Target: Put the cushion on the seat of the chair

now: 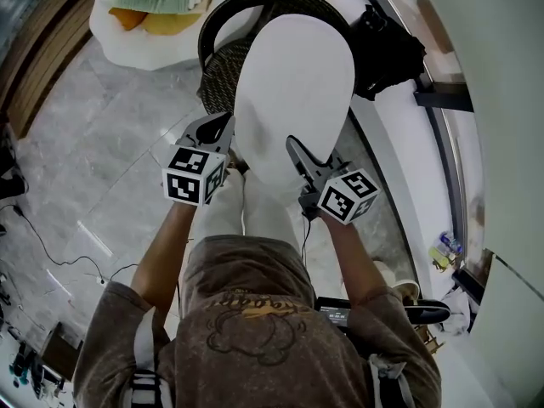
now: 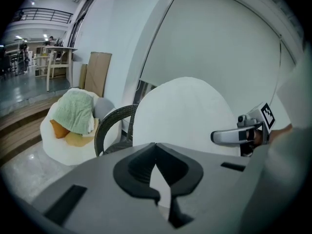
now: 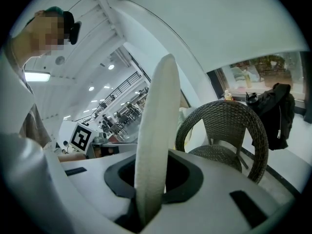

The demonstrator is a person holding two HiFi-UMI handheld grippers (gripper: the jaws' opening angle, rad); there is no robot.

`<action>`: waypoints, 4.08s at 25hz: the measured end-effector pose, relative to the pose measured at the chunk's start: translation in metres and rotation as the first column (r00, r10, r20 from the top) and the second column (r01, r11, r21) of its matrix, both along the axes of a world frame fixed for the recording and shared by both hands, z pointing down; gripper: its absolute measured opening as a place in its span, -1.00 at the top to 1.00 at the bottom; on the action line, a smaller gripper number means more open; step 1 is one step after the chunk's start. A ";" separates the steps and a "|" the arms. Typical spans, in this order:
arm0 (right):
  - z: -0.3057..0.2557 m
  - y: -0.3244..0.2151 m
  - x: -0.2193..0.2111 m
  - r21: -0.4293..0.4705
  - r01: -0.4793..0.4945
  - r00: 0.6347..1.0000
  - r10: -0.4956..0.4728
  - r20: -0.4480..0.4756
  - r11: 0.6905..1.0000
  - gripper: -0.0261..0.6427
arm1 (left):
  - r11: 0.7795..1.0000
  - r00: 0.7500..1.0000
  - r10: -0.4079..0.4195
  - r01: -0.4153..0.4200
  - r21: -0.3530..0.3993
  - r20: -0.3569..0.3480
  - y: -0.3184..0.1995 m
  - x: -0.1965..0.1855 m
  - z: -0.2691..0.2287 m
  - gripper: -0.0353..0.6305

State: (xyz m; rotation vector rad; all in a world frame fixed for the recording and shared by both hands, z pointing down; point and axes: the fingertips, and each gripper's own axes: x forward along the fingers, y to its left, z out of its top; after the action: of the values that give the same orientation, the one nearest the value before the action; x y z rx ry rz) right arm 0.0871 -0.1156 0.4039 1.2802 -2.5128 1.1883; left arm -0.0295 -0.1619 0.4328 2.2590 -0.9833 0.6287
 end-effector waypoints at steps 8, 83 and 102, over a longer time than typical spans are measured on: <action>0.044 -0.003 -0.014 -0.015 0.014 1.000 -0.014 0.004 1.000 0.68 | 0.999 1.000 -0.016 0.017 -0.045 0.005 -0.007 -0.008 0.049 0.88; 0.343 -0.110 -0.010 -0.394 -0.006 0.995 0.046 0.092 0.919 0.68 | 0.947 0.992 0.118 -0.104 -0.304 0.031 -0.007 0.004 0.255 0.88; 0.399 -0.109 0.017 -0.475 -0.093 0.988 0.023 -0.150 0.875 0.52 | 0.939 0.991 0.134 -0.123 -0.322 0.013 -0.009 0.019 0.265 0.88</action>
State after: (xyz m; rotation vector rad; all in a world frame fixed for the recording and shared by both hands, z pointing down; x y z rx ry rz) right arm 0.1043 -0.2248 0.8028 1.2523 -1.9147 1.5476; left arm -0.0103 -0.1706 0.6983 2.0370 -0.6937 0.8237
